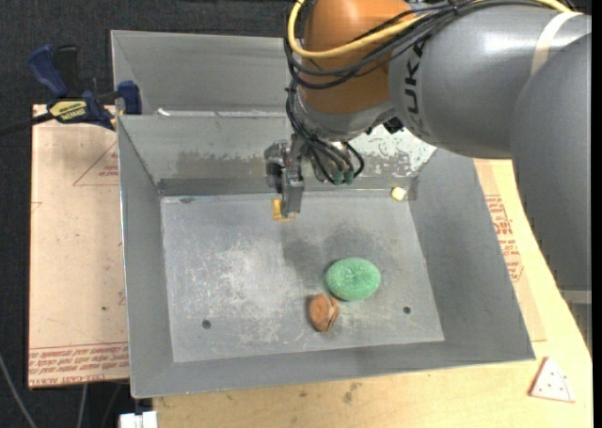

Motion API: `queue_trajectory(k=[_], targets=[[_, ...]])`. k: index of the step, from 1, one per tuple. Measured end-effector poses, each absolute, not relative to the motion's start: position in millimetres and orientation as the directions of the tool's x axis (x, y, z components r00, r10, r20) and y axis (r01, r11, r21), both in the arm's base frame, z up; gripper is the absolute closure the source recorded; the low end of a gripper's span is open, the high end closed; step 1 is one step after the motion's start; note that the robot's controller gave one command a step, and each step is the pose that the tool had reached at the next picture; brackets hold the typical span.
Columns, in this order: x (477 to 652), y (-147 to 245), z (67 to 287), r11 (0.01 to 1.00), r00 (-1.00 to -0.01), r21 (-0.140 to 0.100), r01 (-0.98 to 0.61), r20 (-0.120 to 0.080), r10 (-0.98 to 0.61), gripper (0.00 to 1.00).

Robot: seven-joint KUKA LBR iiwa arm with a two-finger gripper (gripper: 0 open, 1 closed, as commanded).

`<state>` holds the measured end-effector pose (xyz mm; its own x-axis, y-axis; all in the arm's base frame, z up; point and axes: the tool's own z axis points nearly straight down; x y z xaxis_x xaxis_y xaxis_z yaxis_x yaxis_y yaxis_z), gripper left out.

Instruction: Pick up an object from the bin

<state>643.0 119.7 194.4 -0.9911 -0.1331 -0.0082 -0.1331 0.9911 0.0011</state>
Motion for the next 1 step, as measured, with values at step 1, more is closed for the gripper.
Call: queue_trajectory(k=[1], targets=[[648.4,119.3,235.1,0.990,-0.990,0.001,-0.142,0.002,-0.142,1.00]])
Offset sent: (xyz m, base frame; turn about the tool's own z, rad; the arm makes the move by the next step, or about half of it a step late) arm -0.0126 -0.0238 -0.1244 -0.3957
